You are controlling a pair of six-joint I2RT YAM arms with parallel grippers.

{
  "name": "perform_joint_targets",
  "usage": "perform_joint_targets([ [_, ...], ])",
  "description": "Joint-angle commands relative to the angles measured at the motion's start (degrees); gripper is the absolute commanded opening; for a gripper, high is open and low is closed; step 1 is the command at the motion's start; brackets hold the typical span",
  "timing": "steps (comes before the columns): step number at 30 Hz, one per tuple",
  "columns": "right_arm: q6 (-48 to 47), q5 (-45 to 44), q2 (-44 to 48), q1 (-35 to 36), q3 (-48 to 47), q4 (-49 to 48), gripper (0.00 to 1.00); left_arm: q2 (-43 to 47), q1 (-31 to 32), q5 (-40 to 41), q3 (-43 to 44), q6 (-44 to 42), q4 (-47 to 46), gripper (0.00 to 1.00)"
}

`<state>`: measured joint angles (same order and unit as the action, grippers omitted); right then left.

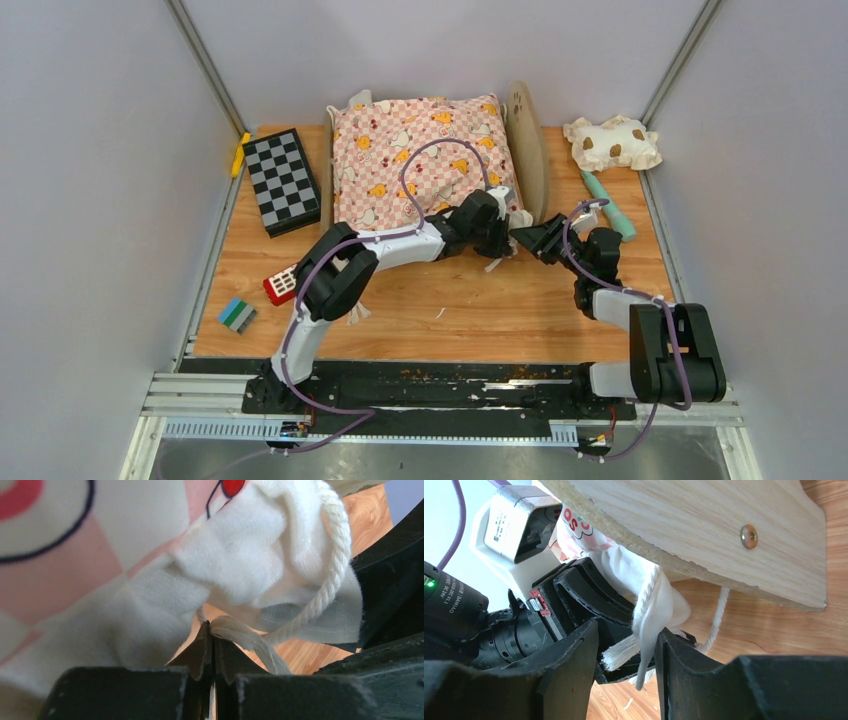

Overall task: Set up the pet bed
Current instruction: Tie the ropes to the bed frame.

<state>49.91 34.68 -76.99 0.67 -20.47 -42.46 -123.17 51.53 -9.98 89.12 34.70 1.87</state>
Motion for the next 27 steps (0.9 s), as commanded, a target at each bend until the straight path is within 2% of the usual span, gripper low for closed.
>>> perform_joint_targets([
  [1,1.06,2.94,-0.53,-0.14,-0.52,-5.60,0.46,5.25,-0.60,0.27,-1.36,1.22,-1.61,0.00],
  [10,4.15,3.03,-0.65,-0.12,-0.66,-7.56,0.56,7.15,-0.64,-0.03,-4.59,2.48,-4.90,0.00],
  [27,10.07,4.42,1.09,0.97,-3.08,-12.06,0.60,8.02,-0.70,0.31,-5.50,2.18,-4.85,0.00],
])
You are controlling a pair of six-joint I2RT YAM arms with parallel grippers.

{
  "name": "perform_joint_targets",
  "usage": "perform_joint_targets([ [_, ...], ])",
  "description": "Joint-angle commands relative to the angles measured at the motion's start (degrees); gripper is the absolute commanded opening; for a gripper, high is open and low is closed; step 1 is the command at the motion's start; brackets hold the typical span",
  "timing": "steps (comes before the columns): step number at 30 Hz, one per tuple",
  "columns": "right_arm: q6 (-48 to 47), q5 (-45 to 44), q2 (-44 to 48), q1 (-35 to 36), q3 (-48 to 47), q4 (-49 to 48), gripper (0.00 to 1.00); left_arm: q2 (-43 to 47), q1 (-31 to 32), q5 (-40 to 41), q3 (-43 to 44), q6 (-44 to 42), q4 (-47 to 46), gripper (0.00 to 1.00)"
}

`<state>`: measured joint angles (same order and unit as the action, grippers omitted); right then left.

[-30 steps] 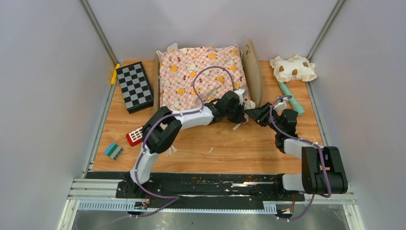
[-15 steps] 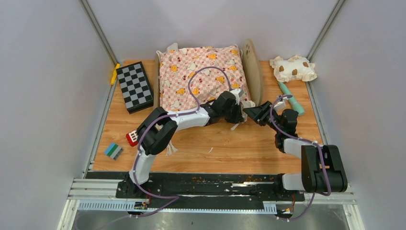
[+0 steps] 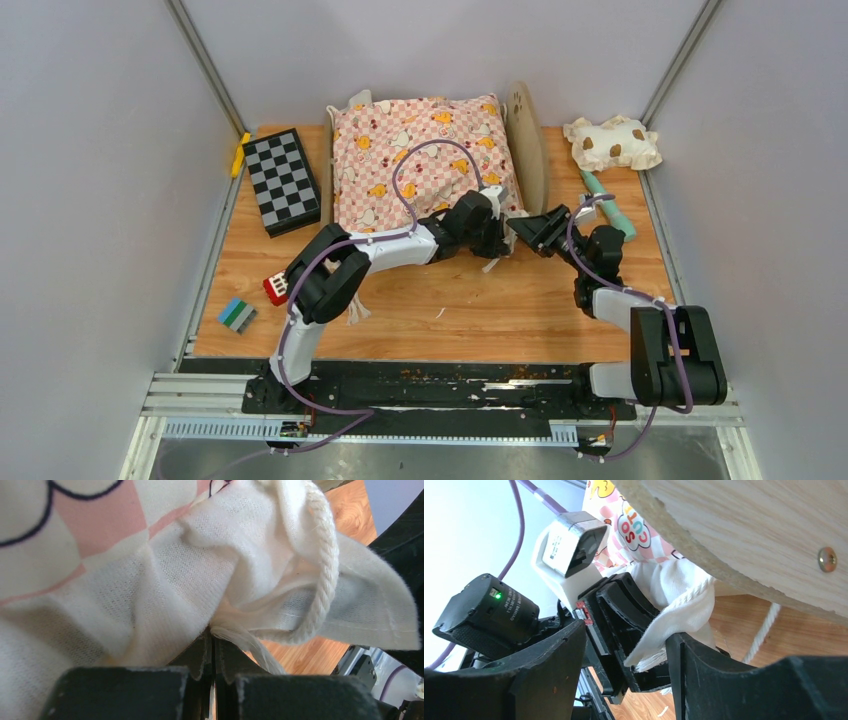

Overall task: Set up the pet bed
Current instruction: Tie the ropes to the bed frame.

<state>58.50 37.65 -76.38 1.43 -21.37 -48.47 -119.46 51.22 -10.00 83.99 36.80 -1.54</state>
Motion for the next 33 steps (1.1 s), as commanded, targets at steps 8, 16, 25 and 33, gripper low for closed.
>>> perform_joint_targets([
  [8,4.33,4.56,-1.99,0.28,-3.21,-12.07,0.61,4.52,-0.42,0.18,-0.45,0.03,-1.36,0.00],
  [16,-4.47,1.80,1.18,0.28,-3.73,1.84,0.61,4.47,-0.60,0.29,-0.05,-0.19,-0.89,0.00],
  [25,-16.65,-4.27,9.85,0.29,-1.17,18.06,0.50,4.44,-0.77,0.30,-0.40,0.09,-1.14,0.00],
  [33,-17.25,-2.70,8.41,0.29,1.46,16.86,0.44,4.38,-0.86,0.33,-0.12,0.09,-0.86,0.00],
])
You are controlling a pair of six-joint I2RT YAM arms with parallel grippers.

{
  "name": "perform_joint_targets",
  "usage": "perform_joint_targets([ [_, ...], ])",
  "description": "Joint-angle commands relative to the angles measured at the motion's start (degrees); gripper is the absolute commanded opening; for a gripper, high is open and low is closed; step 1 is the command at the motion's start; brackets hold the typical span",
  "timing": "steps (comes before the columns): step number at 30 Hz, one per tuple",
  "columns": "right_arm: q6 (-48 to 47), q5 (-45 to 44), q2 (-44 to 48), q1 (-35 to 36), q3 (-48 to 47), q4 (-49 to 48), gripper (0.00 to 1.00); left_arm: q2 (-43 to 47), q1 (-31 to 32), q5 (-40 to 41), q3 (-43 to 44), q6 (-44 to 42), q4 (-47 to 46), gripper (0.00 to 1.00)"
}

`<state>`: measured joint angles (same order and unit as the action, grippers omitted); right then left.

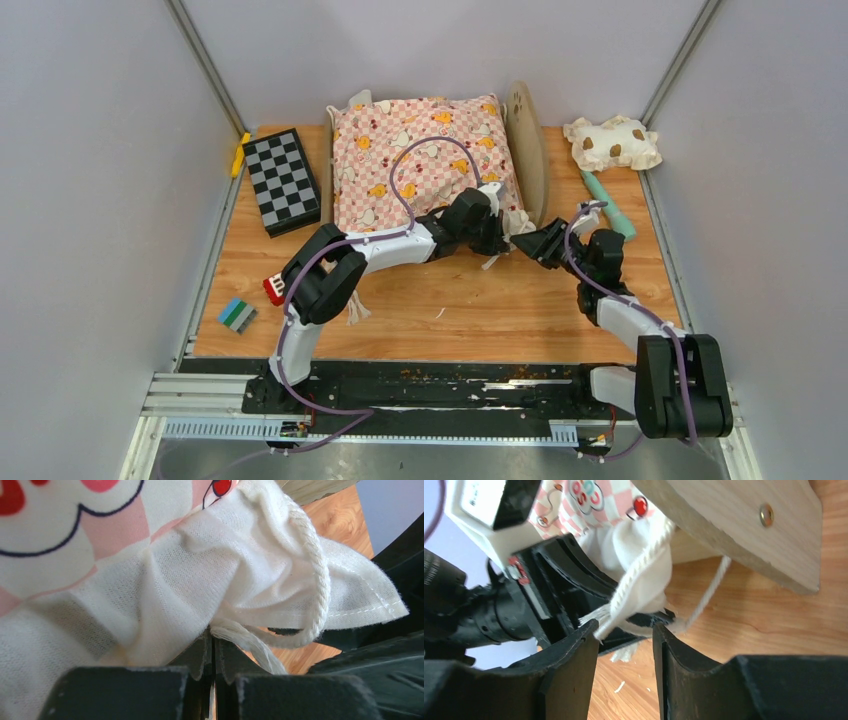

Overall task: Set up the pet bed
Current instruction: Tie the ropes to the bed frame.

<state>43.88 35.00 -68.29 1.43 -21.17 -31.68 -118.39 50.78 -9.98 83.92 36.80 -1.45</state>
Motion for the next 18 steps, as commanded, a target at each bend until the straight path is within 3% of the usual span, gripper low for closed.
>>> perform_joint_targets([
  [1,-3.08,-0.36,0.63,0.28,1.49,0.75,0.44,3.26,-0.42,0.32,-0.03,0.04,-0.95,0.00],
  [18,-2.81,-0.76,-4.39,0.30,0.30,-7.51,0.42,2.84,-0.42,0.05,0.62,-0.02,-0.05,0.00],
])
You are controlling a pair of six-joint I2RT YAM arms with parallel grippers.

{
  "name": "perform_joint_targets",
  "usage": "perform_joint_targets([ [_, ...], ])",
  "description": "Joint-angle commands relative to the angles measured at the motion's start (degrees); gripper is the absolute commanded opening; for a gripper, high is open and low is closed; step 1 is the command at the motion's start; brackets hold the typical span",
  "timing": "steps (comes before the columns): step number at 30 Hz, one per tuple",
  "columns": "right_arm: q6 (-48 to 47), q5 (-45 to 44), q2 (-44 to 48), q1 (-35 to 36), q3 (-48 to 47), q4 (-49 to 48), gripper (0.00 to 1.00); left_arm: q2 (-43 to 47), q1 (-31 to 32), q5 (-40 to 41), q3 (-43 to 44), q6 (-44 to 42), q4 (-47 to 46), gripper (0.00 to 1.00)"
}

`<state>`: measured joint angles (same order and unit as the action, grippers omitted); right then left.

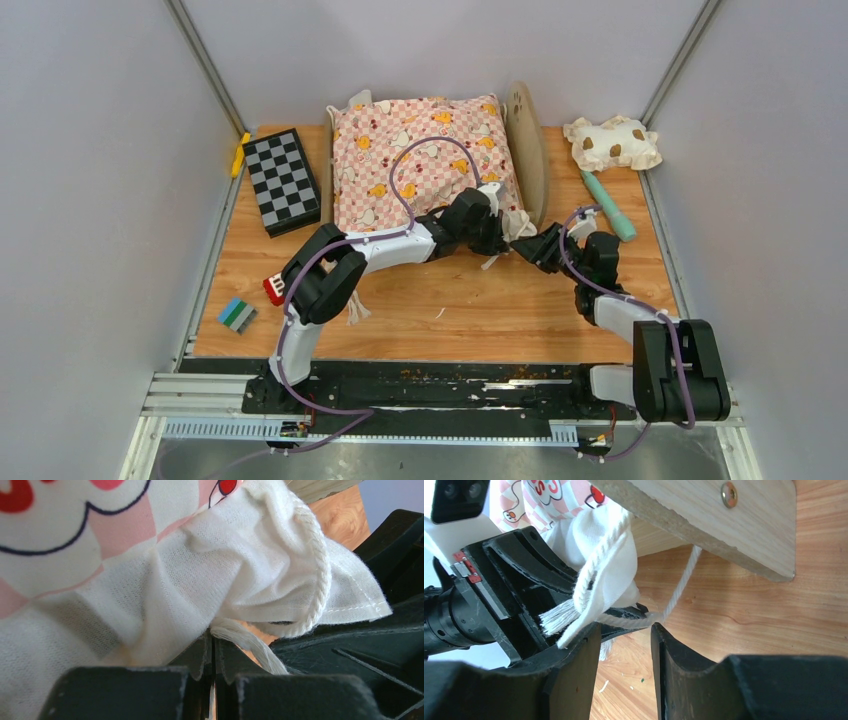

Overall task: Set up the pet bed
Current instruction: Tie the ropes to the bed frame.

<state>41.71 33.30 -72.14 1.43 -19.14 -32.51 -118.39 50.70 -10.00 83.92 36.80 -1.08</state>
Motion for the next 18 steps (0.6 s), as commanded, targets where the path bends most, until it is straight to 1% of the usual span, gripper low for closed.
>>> perform_joint_targets([
  [1,-0.75,0.96,-0.47,0.27,-1.91,-6.84,0.41,2.85,-0.36,0.11,0.63,-0.09,-0.29,0.00],
  [11,-3.53,1.15,-1.26,0.31,-4.58,-6.09,0.41,2.86,-0.34,-0.80,0.86,-0.30,0.29,0.00],
  [16,-3.21,1.82,-3.02,0.43,-5.66,-6.74,0.41,2.86,-0.34,-0.98,0.96,-0.45,0.38,0.00],
  [18,-2.93,2.15,-3.83,0.49,-5.89,-7.14,0.40,2.82,-0.36,-0.99,1.24,-0.52,0.61,0.00],
])
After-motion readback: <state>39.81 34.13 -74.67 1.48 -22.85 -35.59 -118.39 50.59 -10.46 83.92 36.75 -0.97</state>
